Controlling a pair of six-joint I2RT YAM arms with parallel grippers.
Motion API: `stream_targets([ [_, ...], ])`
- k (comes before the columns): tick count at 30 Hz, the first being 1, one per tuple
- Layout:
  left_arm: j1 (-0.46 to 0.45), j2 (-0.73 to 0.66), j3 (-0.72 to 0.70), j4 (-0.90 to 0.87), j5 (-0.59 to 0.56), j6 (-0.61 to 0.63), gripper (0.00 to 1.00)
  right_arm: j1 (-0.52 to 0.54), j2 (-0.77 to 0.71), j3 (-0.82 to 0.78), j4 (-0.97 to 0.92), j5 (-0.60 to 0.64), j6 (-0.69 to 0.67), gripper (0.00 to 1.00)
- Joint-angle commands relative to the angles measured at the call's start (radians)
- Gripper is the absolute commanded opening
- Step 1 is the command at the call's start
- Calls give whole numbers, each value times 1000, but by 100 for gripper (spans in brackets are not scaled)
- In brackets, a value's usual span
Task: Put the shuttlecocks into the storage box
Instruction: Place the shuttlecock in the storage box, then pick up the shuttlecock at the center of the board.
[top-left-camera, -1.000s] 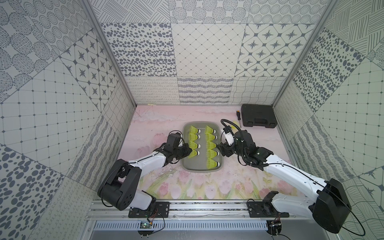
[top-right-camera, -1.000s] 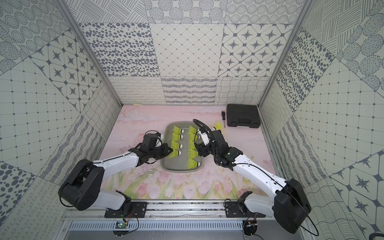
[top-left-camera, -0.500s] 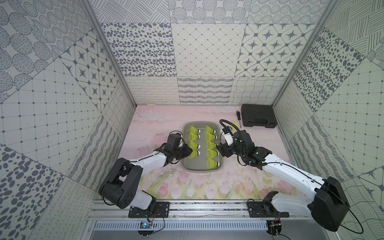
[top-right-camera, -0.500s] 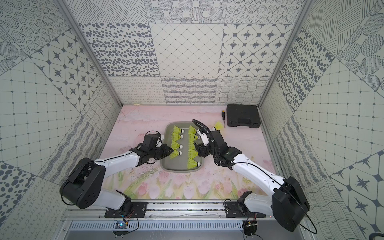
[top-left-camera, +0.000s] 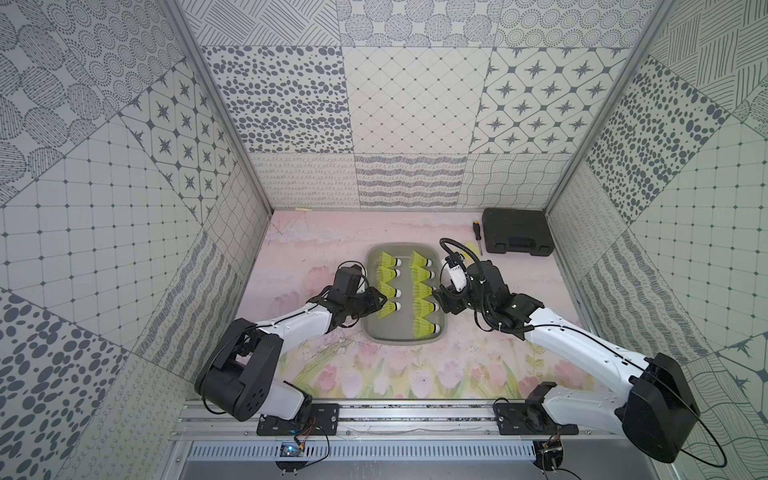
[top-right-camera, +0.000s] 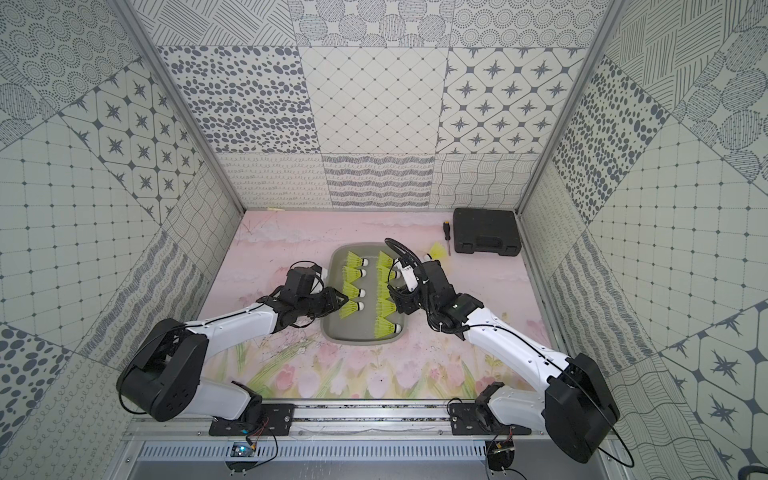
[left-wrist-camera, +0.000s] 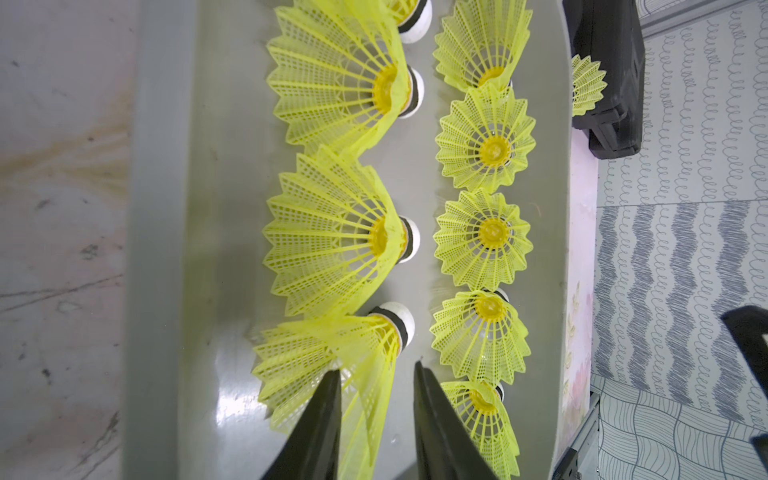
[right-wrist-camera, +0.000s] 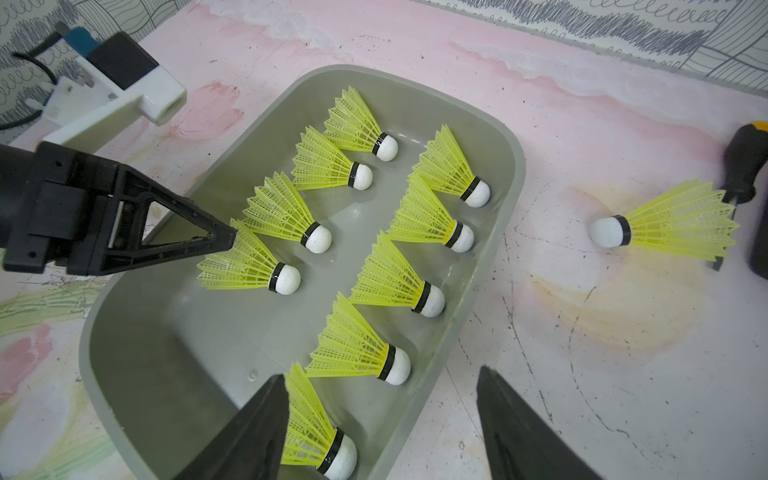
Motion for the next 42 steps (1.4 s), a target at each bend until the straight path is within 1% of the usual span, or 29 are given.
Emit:
stream_targets([
  [1,3,-38,-7,-11,-9,38,38,-2,17,21,29,33,56,76],
  [7,10,-133,10,-110,-79,98,45,-36,82,94,-20,96,213,76],
  [15,43,-273,65,-280,-166,240,47,-131,206,200,-65,89,461,73],
  [21,67,-358,93,-360,-192,323,49,-164,272,225,-79,189,628,72],
  [27,73,-418,110,-425,-212,380,50,-194,374,282,-87,238,708,73],
  [33,76,-439,112,-446,-212,388,51,-219,486,372,-119,340,805,71],
  [35,78,-442,111,-449,-211,389,50,-227,516,393,-112,354,814,71],
  [38,77,-443,111,-450,-207,392,51,-244,562,424,-92,350,828,70],
  [42,79,-442,114,-457,-205,396,51,-277,646,499,-118,305,826,68],
])
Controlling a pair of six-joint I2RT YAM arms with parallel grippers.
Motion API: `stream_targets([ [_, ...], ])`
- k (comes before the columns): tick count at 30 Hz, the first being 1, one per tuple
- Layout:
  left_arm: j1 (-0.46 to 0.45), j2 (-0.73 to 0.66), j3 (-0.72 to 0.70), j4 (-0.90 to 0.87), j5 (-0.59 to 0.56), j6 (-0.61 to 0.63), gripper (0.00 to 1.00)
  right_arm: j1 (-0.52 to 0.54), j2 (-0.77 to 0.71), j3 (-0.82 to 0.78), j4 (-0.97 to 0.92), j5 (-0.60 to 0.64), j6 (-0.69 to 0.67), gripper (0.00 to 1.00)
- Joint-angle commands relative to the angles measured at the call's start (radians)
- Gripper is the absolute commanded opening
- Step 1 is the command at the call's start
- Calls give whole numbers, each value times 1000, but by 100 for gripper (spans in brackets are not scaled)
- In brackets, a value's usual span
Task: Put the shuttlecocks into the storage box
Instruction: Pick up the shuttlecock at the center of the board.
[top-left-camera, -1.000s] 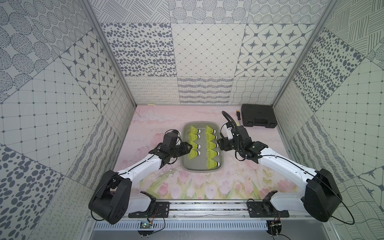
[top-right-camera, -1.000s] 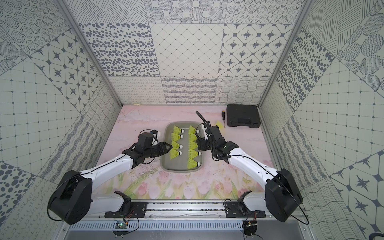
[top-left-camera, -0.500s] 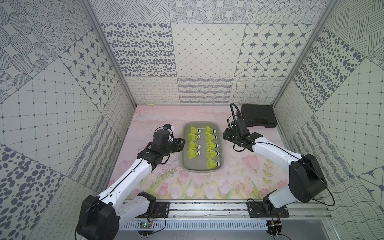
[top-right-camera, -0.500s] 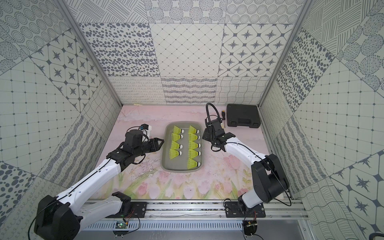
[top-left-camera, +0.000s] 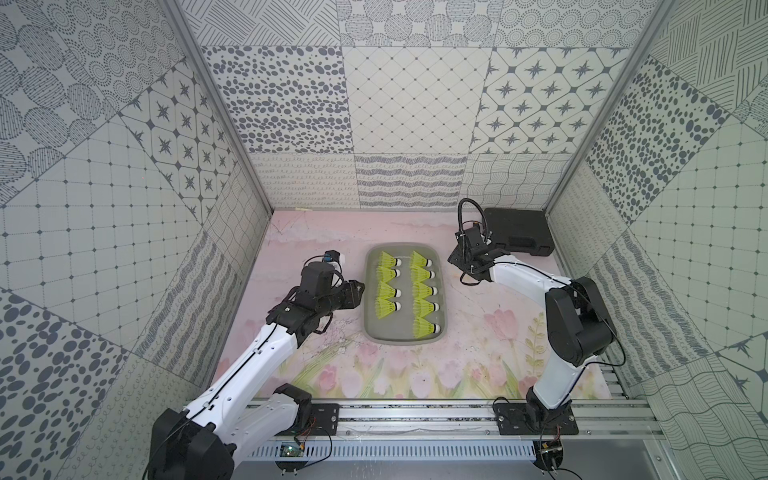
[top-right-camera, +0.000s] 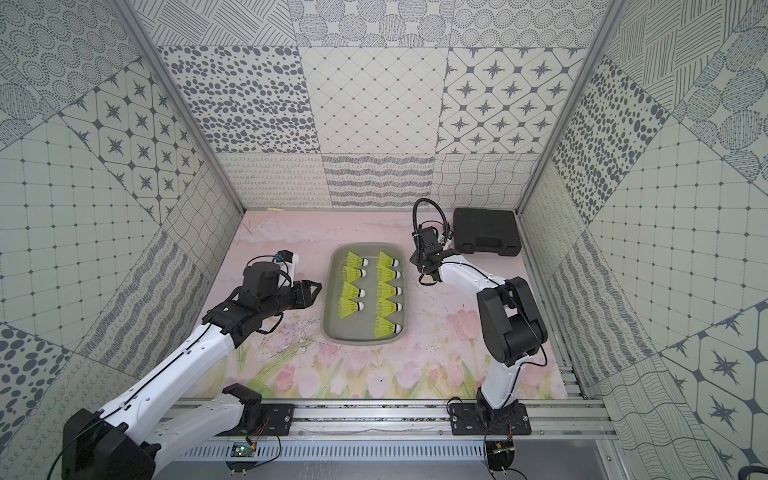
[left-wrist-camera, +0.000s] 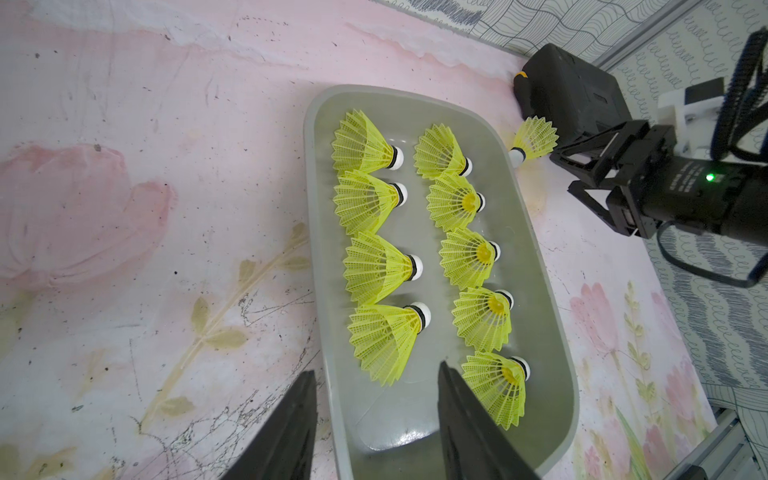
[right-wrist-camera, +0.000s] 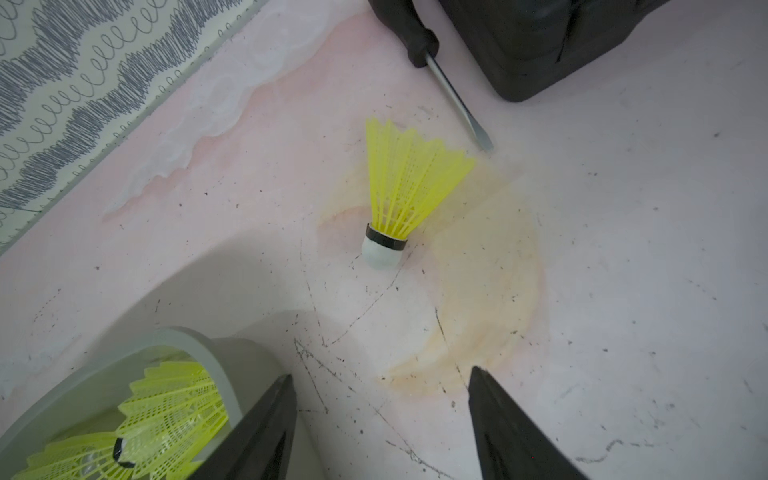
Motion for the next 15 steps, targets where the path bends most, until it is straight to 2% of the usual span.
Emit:
stream_targets([
  [1,5,-7,14,-33,-9,47,50,-26,63,71,-6,-11,24,68],
  [15,8,-10,1,-34,-6,39,50,-57,239,224,-47,-47,14,66],
])
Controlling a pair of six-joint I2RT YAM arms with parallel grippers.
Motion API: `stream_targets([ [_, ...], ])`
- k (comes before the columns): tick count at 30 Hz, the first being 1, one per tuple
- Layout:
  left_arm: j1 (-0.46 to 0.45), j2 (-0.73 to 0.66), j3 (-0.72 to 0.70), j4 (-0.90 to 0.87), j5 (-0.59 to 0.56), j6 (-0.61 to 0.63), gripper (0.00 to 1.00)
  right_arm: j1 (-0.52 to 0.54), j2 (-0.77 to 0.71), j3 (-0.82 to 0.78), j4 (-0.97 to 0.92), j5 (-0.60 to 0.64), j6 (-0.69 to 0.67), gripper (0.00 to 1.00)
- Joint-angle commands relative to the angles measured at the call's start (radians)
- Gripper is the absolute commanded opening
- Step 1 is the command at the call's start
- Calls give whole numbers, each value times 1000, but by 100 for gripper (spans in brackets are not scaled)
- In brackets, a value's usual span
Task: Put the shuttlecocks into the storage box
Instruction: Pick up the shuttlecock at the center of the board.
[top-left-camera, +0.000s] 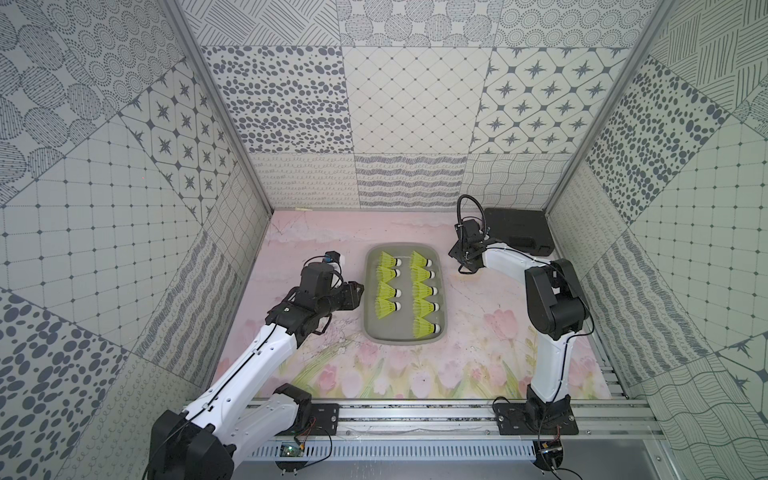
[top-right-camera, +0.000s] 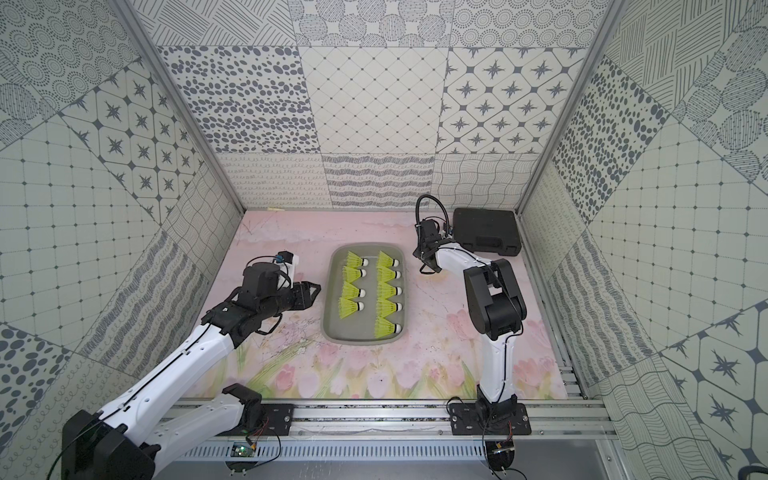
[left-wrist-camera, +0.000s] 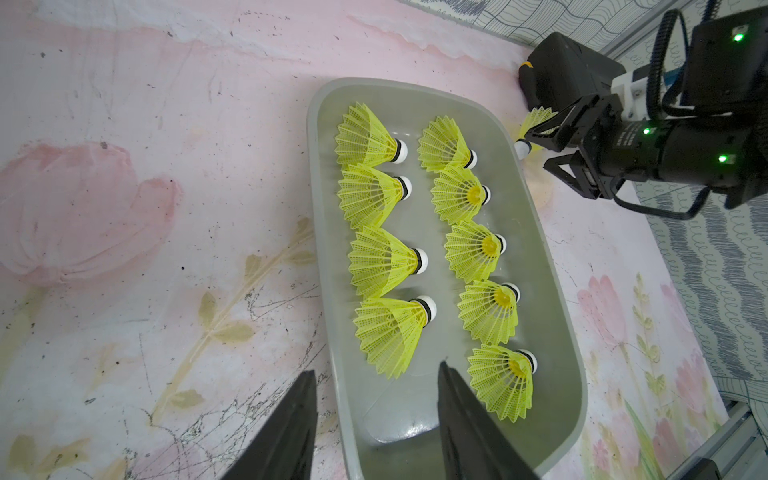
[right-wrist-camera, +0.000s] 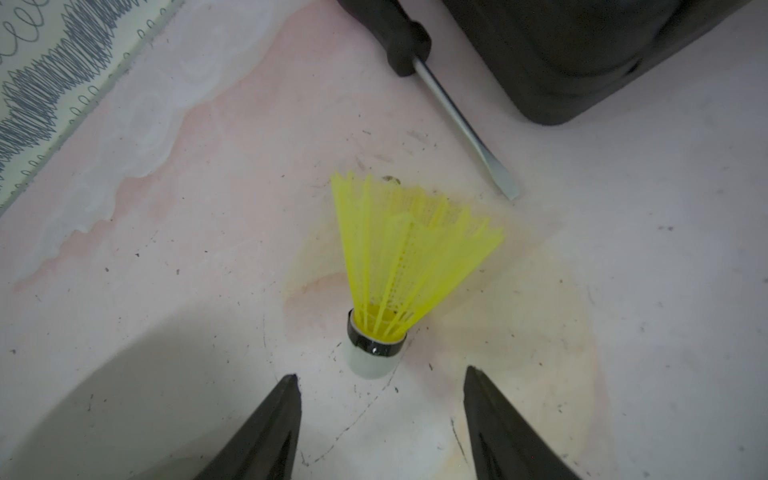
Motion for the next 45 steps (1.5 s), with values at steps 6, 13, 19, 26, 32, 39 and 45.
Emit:
stream_targets([
  [6,4,-4,-5,-12,0,18,50,-5,69,66,-16,16,25,64],
  [13,4,6,-6,-6,8,15,50,-6,106,85,-18,3,35,55],
  [19,5,7,-13,0,11,15,50,-6,127,93,-18,15,38,52],
  [26,4,8,-14,2,18,14,49,-10,149,104,-23,7,32,47],
  [32,4,7,-14,1,21,11,49,-10,119,74,-15,28,21,32],
  [39,4,7,-13,8,30,8,49,-10,-9,-62,76,7,-57,22],
  [45,5,12,-11,25,53,5,48,-10,-168,-220,147,-101,-210,22],
])
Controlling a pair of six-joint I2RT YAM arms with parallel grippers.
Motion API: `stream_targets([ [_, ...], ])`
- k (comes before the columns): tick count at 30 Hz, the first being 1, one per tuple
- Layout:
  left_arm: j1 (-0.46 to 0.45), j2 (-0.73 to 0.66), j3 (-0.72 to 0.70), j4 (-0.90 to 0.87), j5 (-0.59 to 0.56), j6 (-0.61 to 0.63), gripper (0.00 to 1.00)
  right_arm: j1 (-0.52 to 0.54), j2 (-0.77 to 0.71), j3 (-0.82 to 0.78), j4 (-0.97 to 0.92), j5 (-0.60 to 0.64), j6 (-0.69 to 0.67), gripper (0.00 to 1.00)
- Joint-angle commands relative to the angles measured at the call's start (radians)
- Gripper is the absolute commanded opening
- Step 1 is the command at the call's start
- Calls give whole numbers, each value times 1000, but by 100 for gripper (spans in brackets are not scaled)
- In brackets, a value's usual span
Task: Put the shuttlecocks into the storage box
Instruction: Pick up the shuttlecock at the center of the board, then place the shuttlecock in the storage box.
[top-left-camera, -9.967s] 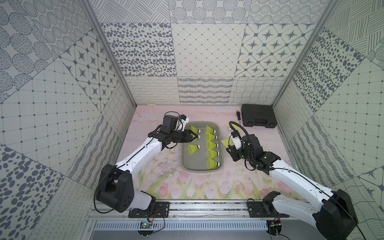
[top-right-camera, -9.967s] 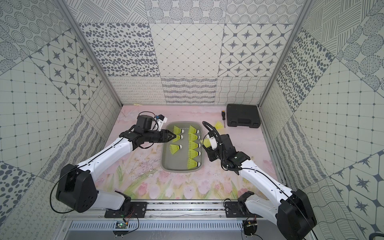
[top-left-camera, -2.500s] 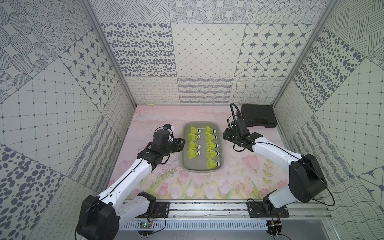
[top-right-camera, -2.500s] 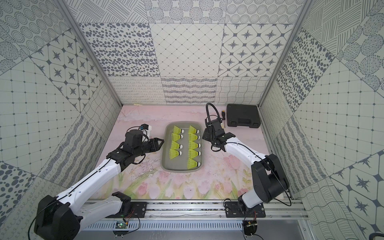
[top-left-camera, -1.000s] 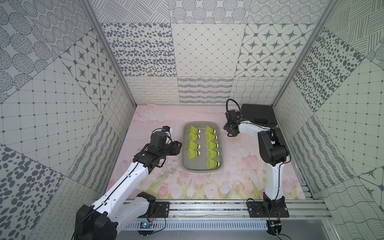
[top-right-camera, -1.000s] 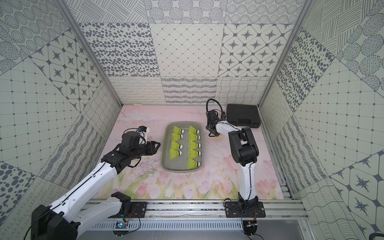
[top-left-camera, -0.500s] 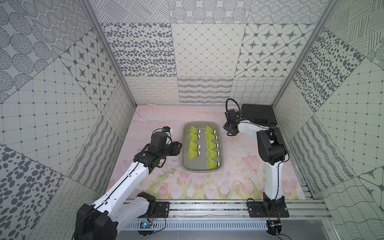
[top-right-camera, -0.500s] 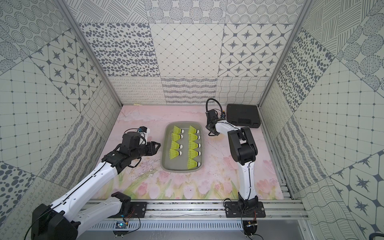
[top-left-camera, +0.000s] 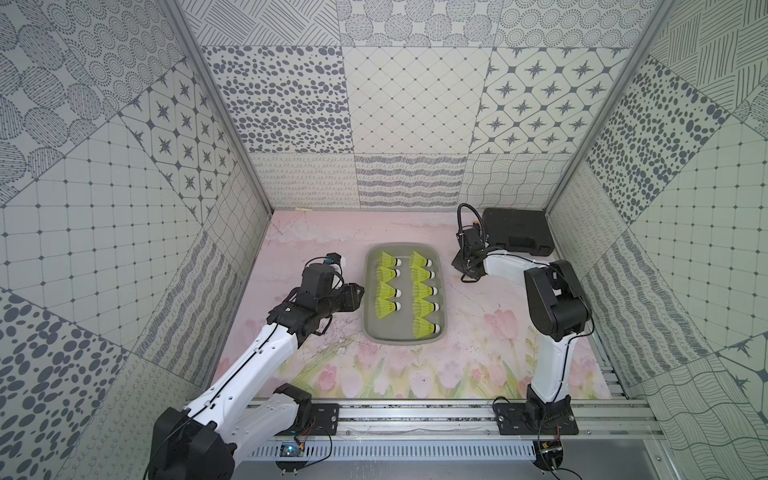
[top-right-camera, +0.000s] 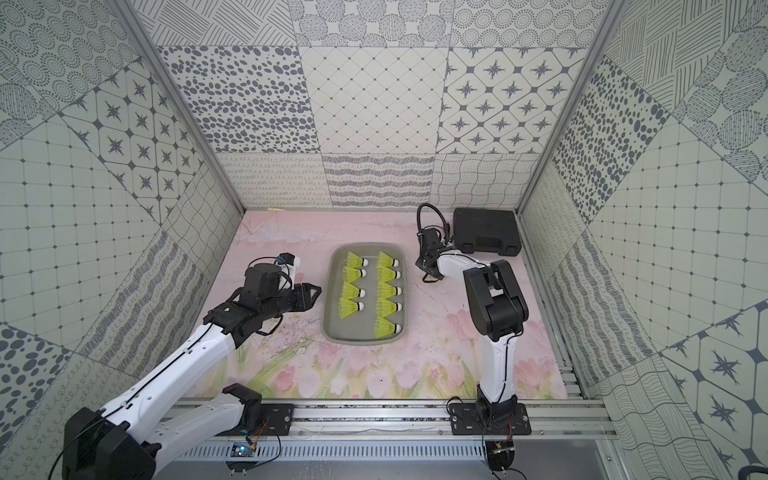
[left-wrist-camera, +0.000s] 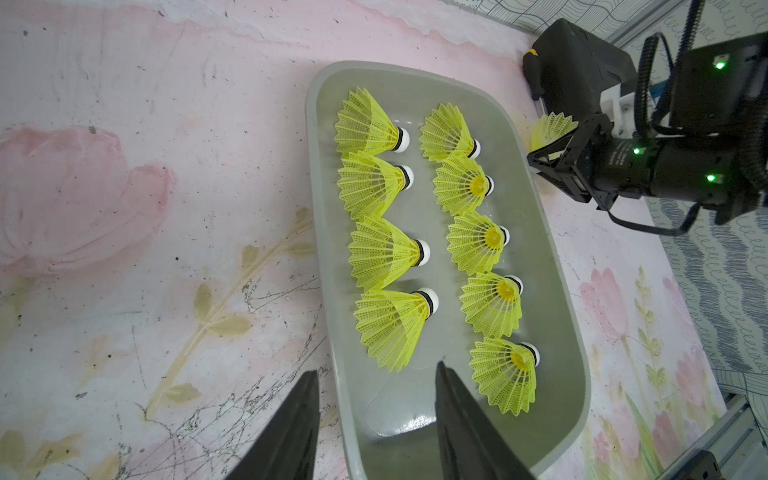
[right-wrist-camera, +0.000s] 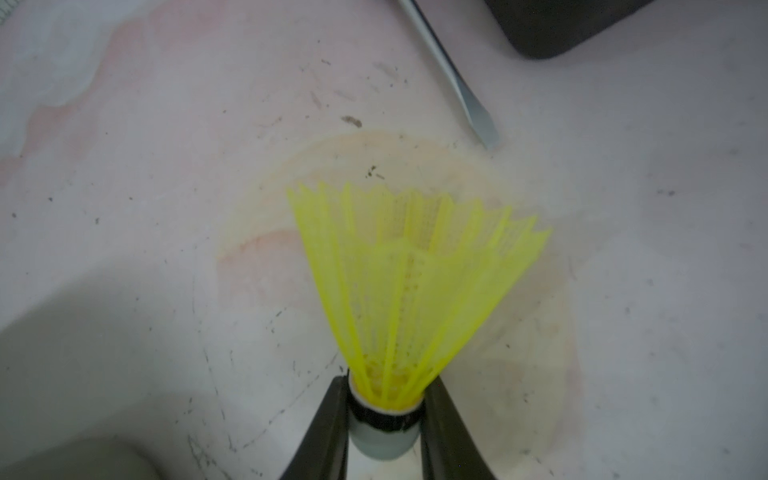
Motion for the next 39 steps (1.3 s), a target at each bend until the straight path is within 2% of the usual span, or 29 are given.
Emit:
stream_targets([
  [1,2,6,3,29,43,5,48,-3,-127,-85,95,-78,-119,22],
  [5,3,19,10,48,89,6,48,-3,-260,-227,169,-150,-208,22],
  [9,2,41,28,62,153,25,48,4,-363,-300,156,-203,-322,22],
  [19,2,165,134,101,414,83,48,29,-681,-541,229,-375,-663,23],
  [26,-1,244,236,56,512,141,46,45,-820,-533,129,-519,-802,23],
  [39,-54,355,476,-224,619,381,49,178,-784,-404,-3,-660,-876,23],
])
